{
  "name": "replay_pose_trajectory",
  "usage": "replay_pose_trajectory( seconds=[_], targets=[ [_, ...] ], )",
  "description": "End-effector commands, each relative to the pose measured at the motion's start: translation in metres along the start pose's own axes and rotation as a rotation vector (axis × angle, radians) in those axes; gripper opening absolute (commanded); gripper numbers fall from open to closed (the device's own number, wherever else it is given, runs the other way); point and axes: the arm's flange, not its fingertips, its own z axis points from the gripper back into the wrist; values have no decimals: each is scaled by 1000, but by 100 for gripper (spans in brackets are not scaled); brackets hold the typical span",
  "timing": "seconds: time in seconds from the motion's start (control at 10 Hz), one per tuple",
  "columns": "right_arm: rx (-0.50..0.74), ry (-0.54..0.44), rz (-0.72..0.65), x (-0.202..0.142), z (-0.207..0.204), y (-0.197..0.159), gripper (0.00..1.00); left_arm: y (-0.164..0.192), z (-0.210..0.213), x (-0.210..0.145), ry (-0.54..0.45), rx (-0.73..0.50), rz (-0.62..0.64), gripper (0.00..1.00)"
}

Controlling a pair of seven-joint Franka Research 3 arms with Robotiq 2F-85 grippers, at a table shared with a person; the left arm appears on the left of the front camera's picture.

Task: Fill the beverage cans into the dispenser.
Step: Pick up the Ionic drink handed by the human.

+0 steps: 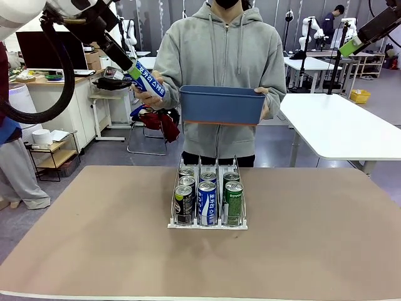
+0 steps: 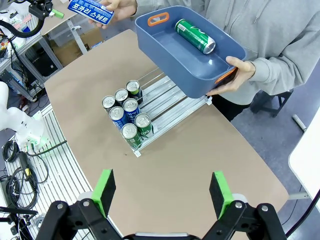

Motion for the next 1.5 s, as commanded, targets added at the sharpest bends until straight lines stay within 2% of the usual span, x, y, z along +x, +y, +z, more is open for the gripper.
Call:
replay_pose_trajectory(
  seconds=[0.0, 0.7, 1.1, 1.3, 1.4],
  targets=[
    [2, 3, 0, 0, -2, 1, 100, 3, -5, -8, -40, -8, 3, 100],
    [2, 3, 0, 0, -2, 1, 100, 23, -25, -17, -87, -8, 74, 100],
    [2, 3, 0, 0, -2, 1, 100, 23, -25, -19, -59, 27, 81, 100],
    [2, 3, 0, 0, -2, 1, 100, 21, -25, -12, -52, -2, 89, 100],
    [2, 3, 0, 0, -2, 1, 100, 22, -24, -12, -51, 2, 90, 41]
  ],
)
